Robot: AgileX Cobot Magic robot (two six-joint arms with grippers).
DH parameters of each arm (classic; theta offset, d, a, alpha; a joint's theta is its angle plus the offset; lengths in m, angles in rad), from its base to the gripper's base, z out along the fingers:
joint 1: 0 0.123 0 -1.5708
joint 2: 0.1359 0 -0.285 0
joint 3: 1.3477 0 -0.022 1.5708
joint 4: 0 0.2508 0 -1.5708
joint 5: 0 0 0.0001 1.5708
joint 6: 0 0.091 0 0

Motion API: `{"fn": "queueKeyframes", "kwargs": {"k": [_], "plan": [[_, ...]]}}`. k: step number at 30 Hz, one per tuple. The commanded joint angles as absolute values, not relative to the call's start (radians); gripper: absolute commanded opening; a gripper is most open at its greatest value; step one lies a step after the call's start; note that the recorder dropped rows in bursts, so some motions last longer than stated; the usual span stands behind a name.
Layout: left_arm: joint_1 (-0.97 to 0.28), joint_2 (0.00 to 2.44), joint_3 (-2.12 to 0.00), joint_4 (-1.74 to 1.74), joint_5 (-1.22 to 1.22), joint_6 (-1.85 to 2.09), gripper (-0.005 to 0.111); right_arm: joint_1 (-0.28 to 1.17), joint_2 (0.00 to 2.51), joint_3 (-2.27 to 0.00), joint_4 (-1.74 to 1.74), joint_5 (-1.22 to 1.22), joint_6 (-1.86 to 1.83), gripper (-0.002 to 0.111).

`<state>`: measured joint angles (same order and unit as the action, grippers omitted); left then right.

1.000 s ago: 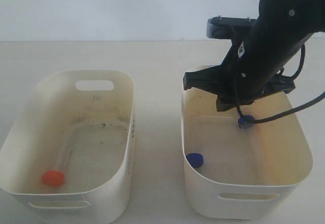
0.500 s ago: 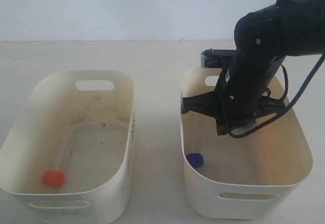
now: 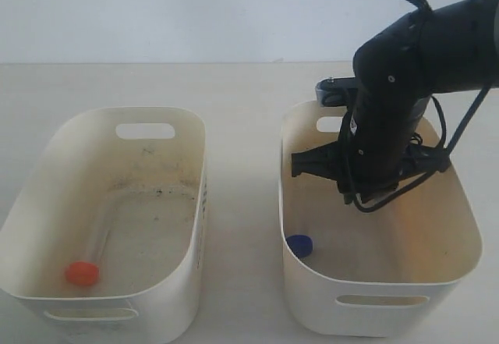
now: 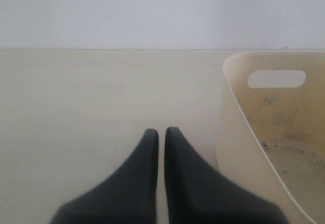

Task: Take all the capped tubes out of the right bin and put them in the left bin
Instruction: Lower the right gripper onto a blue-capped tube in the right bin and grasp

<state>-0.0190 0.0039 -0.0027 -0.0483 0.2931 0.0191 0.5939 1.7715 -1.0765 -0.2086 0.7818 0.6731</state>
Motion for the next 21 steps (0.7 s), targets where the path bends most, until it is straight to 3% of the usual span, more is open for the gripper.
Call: {"fn": "queueKeyframes", "kwargs": {"k": [1,7,21], "plan": [[-0.021,0.000,0.000,-0.057,0.295,0.017,0.004,0.587,1.790,-1.076,-0.240,0.803,0.677,0.044],[-0.021,0.000,0.000,-0.057,0.295,0.017,0.004,0.587,1.851,-1.076,-0.237,0.841,0.682,0.082],[-0.021,0.000,0.000,-0.057,0.295,0.017,0.004,0.589,1.849,-1.076,-0.385,0.841,0.743,0.084]]}}
